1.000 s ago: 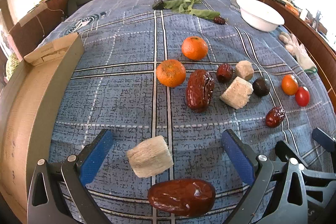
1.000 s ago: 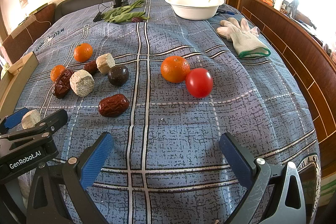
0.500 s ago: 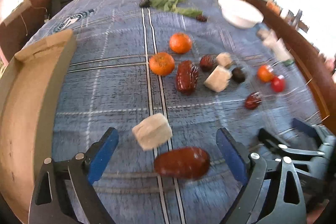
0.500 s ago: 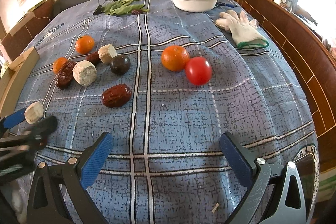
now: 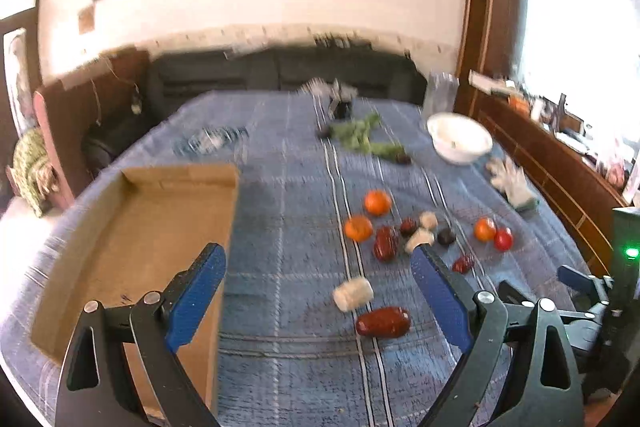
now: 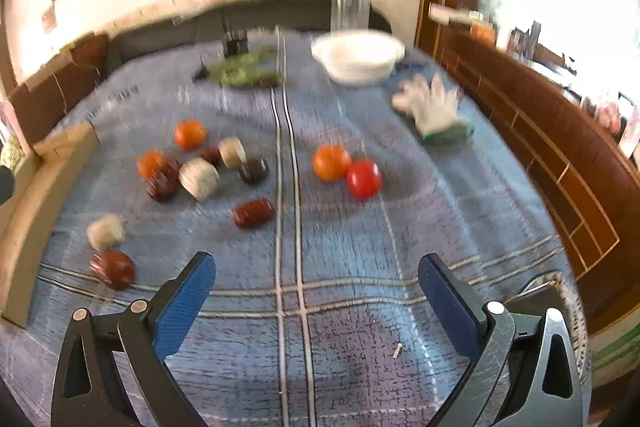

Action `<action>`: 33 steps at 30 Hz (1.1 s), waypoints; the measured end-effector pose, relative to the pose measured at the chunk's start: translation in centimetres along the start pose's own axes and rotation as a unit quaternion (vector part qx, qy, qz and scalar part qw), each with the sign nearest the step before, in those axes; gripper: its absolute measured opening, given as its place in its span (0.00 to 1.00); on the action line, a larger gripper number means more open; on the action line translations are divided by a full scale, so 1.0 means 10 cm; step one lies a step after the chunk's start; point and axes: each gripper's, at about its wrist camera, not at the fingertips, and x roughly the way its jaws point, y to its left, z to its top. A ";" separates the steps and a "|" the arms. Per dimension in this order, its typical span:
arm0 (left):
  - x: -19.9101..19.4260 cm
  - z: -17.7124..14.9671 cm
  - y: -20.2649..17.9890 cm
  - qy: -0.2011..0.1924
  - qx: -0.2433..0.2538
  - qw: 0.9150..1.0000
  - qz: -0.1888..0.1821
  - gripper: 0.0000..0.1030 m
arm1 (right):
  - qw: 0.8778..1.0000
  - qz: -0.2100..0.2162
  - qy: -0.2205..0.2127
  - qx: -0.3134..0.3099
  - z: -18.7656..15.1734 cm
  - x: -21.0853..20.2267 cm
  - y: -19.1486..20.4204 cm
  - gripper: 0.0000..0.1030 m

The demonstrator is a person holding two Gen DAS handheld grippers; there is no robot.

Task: Organize fruits
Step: 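Grasp a dark red date with the left gripper while the right gripper grasps another date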

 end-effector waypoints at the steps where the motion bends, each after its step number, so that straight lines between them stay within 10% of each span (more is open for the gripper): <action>1: -0.12 0.03 0.02 -0.031 0.001 0.999 0.011 0.91 | 1.000 0.002 -0.024 0.002 0.02 -0.11 0.00 1.00; 6: -0.59 0.30 0.26 -0.137 -0.009 0.990 0.042 1.00 | 0.987 -0.007 -0.161 0.014 0.13 -0.63 -0.11 1.00; 9: -0.62 0.45 0.42 -0.135 -0.019 0.990 0.041 1.00 | 0.987 -0.002 -0.163 0.003 0.25 -0.66 -0.17 1.00; 18: -0.04 0.13 0.46 -0.003 -0.003 1.000 -0.018 1.00 | 0.996 0.090 -0.006 0.025 0.28 0.06 -0.30 0.85; 20: 0.10 -0.02 0.36 0.033 0.004 0.997 -0.066 0.98 | 0.992 0.118 0.025 0.036 0.29 0.25 -0.27 0.70; 25: 0.44 -0.29 0.10 0.118 0.029 0.982 -0.143 0.52 | 0.983 0.157 0.065 0.062 0.30 0.59 -0.19 0.60; 33: 0.83 -0.41 -0.20 0.178 0.049 0.969 -0.164 0.52 | 0.985 0.152 0.078 0.032 0.32 0.77 -0.02 0.59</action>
